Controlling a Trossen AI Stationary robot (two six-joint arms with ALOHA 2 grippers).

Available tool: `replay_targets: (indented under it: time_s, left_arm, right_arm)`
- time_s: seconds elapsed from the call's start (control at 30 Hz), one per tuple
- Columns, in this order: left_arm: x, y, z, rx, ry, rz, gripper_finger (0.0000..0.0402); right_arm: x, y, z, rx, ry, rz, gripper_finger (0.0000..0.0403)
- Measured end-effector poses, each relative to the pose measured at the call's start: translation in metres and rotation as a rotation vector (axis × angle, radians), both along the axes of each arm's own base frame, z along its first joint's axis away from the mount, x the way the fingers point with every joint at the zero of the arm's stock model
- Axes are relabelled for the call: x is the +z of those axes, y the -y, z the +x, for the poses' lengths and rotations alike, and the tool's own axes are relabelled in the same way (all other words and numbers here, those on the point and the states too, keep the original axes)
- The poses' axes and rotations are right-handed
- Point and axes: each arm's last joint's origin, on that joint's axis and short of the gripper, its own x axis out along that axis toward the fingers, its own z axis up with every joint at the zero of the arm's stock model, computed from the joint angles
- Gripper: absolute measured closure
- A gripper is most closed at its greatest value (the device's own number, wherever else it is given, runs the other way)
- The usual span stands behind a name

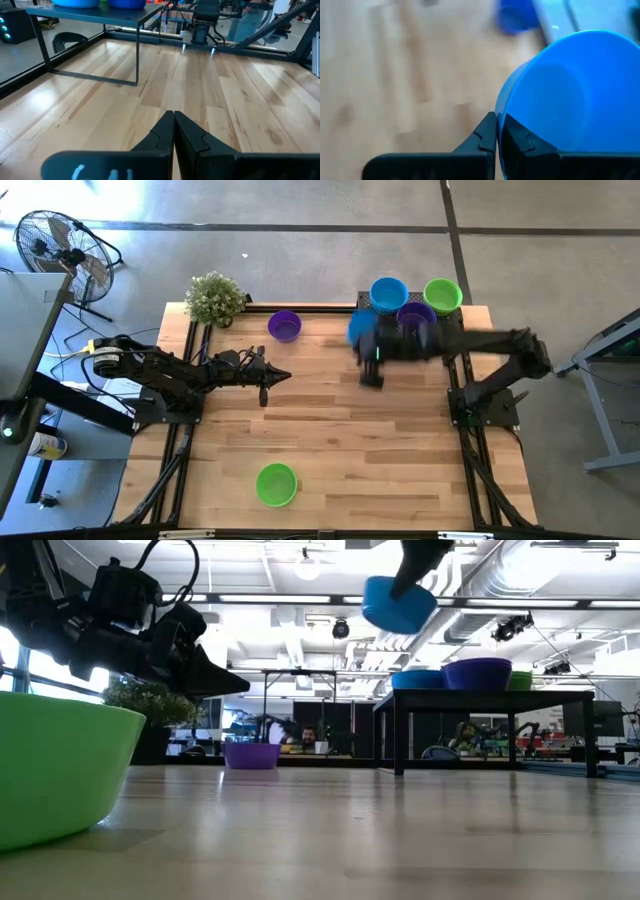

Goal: Pick & Place Mini bowls
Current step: Stack the blue bowl on top of the blue bowls on the shelf

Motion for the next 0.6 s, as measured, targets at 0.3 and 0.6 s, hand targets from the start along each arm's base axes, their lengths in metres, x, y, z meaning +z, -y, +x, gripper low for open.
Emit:
replay_targets:
  time_s: [0.3,0.6]
  left_arm:
    - [0.0,0.0,0.0,0.001,0.004,0.001,0.0401]
    - [0.0,0.0,0.0,0.006,0.002,0.01,0.0401]
  right_arm:
    - [0.044,0.14,-0.036,-0.226,-0.019,-0.098,0.04]
    - [0.004,0.203,-0.04,-0.244,-0.111,0.076,0.0395]
